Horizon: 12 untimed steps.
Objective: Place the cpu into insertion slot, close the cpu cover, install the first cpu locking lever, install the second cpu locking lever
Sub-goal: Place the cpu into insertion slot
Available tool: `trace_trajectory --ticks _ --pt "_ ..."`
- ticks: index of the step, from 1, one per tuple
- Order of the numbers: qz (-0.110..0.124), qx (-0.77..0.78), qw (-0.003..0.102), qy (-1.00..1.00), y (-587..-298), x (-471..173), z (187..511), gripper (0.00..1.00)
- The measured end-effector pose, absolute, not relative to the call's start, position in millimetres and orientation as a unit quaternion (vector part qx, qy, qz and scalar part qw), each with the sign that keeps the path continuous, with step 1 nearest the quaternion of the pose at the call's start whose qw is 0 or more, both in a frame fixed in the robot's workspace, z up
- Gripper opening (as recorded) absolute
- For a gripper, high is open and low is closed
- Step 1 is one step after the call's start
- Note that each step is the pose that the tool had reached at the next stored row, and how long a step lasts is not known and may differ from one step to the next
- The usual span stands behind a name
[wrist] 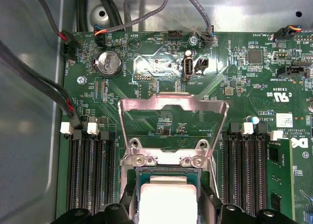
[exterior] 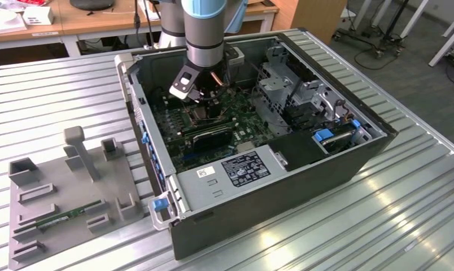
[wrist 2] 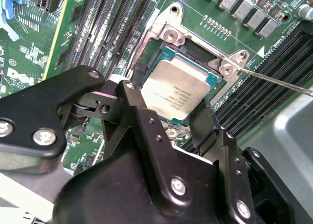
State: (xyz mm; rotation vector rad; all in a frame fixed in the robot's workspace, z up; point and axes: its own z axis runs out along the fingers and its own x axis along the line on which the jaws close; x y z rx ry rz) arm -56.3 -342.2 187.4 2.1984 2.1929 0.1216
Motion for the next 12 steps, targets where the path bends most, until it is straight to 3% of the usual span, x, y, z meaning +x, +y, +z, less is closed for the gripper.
trace_trajectory --ticks 12 --pt "0.039 0.707 0.017 0.706 -342.2 -56.3 192.0 0.61"
